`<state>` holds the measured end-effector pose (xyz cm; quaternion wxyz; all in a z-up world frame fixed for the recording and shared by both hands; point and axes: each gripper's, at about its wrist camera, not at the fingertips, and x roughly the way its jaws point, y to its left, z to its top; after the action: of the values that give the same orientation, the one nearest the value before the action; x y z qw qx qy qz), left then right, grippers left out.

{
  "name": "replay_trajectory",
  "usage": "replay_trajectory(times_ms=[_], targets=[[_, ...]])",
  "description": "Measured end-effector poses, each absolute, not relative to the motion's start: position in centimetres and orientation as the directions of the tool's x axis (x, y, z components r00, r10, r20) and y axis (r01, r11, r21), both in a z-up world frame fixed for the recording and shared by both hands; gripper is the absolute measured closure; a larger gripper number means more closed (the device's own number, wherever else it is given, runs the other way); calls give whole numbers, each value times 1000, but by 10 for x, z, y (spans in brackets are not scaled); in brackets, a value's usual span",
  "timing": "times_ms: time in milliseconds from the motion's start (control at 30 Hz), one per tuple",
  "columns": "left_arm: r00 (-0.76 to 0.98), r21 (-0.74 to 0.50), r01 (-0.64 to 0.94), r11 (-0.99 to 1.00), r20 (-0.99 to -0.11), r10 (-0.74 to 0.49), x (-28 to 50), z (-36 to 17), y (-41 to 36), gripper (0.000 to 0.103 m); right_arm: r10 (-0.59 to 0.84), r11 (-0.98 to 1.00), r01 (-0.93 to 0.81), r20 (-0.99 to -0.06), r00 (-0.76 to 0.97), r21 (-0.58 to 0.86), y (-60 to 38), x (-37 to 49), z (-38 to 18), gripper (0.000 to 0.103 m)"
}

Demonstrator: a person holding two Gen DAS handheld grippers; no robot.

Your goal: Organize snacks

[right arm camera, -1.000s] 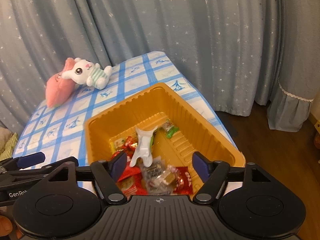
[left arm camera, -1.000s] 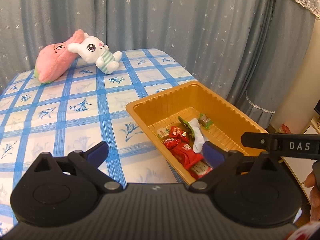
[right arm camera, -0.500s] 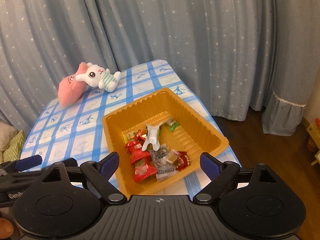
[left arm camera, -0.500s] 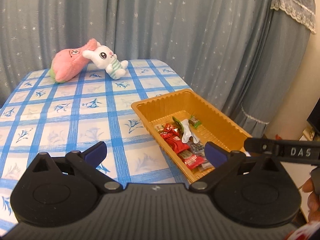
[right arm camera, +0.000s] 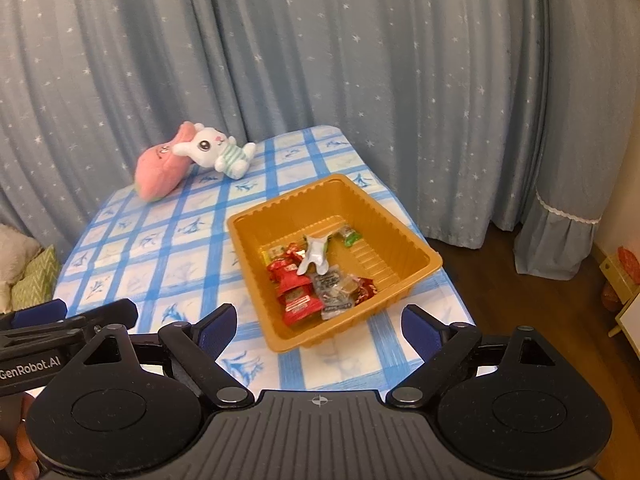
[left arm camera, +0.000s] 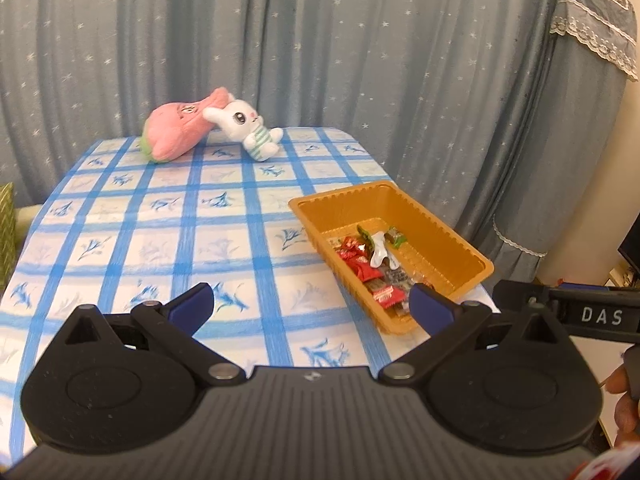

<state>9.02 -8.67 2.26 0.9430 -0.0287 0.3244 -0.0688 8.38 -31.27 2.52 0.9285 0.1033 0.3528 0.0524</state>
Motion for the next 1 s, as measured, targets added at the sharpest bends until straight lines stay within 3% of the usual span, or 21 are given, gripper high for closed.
replay_trajectory(times_ms=[1000], targets=[[802, -79, 52, 995, -590, -89, -24, 58, -81, 0, 135, 989, -76, -577, 806, 124, -297, -32, 71, 14]])
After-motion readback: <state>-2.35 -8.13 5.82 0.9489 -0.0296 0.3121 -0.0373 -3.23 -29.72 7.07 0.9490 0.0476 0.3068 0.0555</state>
